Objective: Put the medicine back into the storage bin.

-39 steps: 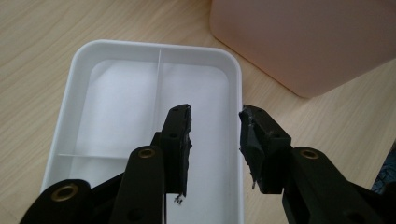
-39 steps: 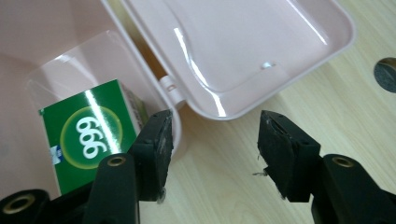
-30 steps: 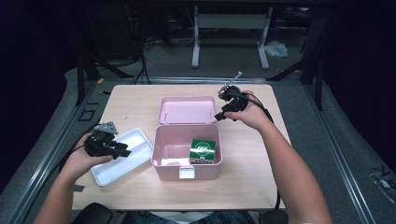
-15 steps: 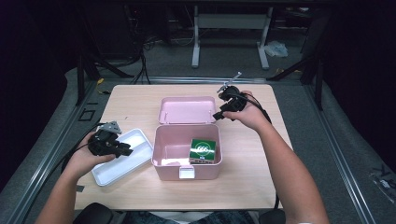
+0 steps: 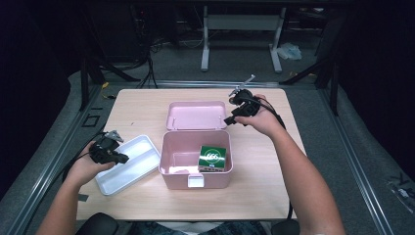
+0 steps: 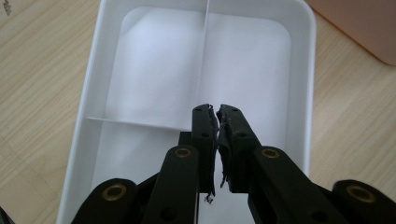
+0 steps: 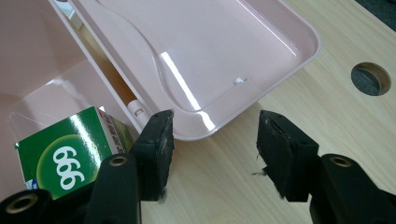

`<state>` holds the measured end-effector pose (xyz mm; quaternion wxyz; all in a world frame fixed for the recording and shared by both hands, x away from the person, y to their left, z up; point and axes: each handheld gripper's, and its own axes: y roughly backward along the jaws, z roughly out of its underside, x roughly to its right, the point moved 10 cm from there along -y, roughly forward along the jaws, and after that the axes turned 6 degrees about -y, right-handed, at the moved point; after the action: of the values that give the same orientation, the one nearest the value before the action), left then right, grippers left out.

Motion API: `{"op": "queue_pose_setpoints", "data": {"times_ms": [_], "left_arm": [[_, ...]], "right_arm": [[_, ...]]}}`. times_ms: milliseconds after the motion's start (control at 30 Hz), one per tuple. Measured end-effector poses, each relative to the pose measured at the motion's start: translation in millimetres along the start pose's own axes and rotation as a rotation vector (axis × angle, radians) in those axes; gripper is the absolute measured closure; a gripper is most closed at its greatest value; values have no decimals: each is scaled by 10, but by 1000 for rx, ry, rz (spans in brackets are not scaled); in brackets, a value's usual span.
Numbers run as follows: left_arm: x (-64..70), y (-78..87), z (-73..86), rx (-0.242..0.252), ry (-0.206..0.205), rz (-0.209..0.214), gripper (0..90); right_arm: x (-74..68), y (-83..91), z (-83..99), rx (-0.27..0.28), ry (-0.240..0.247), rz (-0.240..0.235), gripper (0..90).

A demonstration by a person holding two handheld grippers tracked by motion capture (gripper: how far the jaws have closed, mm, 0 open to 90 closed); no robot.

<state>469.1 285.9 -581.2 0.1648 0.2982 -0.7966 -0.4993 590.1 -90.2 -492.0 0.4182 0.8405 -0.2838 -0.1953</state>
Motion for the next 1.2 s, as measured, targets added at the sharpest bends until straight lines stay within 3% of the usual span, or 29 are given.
{"op": "queue_pose_setpoints", "data": {"times_ms": [333,733,933,1200], "left_arm": [[-86,-113,145,-34,27,3,844],[-104,-226,200,-81,8,5,868],[-109,-230,189,-83,0,35,858],[-114,-253,262,-132,-19,30,855]], "right_arm": [[24,28,23,5,-8,10,456],[55,49,55,15,-18,14,450],[52,37,80,0,-17,14,450],[42,55,89,3,-17,9,450]]}}
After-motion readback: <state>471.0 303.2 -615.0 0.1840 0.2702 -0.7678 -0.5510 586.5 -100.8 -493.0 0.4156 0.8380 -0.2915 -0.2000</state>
